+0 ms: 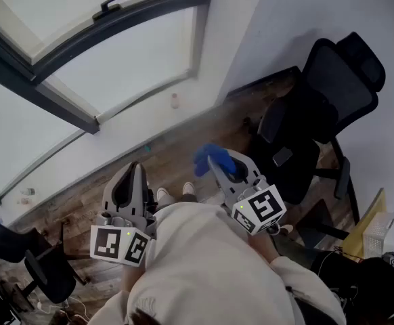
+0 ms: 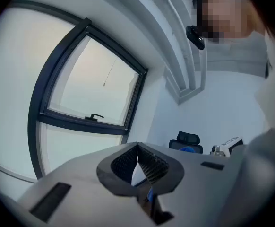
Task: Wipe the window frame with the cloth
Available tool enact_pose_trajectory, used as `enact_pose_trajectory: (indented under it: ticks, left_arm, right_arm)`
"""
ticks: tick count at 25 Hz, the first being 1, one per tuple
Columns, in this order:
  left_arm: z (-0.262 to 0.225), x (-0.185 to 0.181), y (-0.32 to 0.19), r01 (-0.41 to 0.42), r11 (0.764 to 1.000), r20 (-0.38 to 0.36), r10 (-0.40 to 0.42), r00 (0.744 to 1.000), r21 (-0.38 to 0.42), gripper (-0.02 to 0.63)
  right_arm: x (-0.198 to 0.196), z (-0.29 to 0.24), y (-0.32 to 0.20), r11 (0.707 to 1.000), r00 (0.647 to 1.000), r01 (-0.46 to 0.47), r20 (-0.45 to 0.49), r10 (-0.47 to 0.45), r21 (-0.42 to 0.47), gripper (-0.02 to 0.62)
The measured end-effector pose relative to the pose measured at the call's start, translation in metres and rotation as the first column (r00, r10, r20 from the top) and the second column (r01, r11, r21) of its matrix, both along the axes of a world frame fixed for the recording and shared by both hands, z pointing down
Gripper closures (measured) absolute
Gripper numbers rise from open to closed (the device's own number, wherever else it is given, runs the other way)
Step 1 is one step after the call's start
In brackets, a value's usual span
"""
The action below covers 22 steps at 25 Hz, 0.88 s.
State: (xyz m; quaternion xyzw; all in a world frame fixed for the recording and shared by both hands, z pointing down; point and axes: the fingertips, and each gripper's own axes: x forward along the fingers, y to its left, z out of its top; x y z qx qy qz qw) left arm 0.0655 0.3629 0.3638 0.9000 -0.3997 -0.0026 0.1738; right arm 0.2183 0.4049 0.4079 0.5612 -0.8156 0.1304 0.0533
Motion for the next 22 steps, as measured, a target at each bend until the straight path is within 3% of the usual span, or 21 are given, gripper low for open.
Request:
enact_pose_trajectory:
  ticks: [16,22]
  left_arm:
    - [0.005,0.005,-0.014,0.019,1.000,0.011,-0.019,1.000,-0.005,0.597]
    - [0.002,-0.026,-0.034,0.076,0.997,0.026,-0.076,0.997,-0.001,0.597]
  right_arm:
    - [0.006,0.006,-0.017,1.000,0.999,0.031,0.036,-0.031,-0.002,0.537]
    - [-0.008,0.003,-0.041,0.999,0.997,0.039,0.065,-0.040,0.012,0.537]
